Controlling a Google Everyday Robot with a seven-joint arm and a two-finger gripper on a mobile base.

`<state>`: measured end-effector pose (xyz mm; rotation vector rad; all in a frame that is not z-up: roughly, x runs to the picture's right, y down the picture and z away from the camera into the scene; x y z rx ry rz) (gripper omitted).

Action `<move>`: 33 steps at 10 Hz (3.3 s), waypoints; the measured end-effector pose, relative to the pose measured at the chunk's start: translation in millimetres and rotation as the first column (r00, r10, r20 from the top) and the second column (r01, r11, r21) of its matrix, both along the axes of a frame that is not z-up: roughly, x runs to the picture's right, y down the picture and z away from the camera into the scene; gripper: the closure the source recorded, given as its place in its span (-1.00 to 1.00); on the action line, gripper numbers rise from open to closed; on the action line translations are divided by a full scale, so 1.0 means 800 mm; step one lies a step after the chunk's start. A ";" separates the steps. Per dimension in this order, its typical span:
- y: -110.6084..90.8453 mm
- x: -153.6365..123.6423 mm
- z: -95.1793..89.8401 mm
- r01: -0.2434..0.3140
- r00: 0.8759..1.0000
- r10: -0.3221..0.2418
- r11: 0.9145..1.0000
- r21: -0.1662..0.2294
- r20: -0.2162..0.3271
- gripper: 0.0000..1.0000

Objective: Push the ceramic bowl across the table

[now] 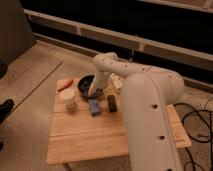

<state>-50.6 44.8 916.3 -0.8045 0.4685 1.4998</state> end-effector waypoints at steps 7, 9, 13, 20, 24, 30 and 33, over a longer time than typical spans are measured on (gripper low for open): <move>0.032 -0.026 0.032 0.425 0.880 -0.366 0.892 -0.156 0.302 -0.30; -0.002 -0.023 0.061 0.491 0.848 -0.462 0.869 -0.056 0.261 -0.30; -0.111 -0.031 0.109 0.417 0.880 -0.462 0.862 0.288 0.109 -0.30; -0.134 0.026 0.053 0.162 0.981 -0.193 0.756 0.634 -0.020 -0.30; -0.075 0.043 -0.007 0.243 0.969 -0.216 0.763 0.599 -0.119 -0.30; -0.036 -0.006 0.038 0.336 0.937 -0.334 0.793 0.509 -0.097 -0.30; -0.051 -0.013 0.081 0.351 0.926 -0.373 0.790 0.503 -0.060 -0.30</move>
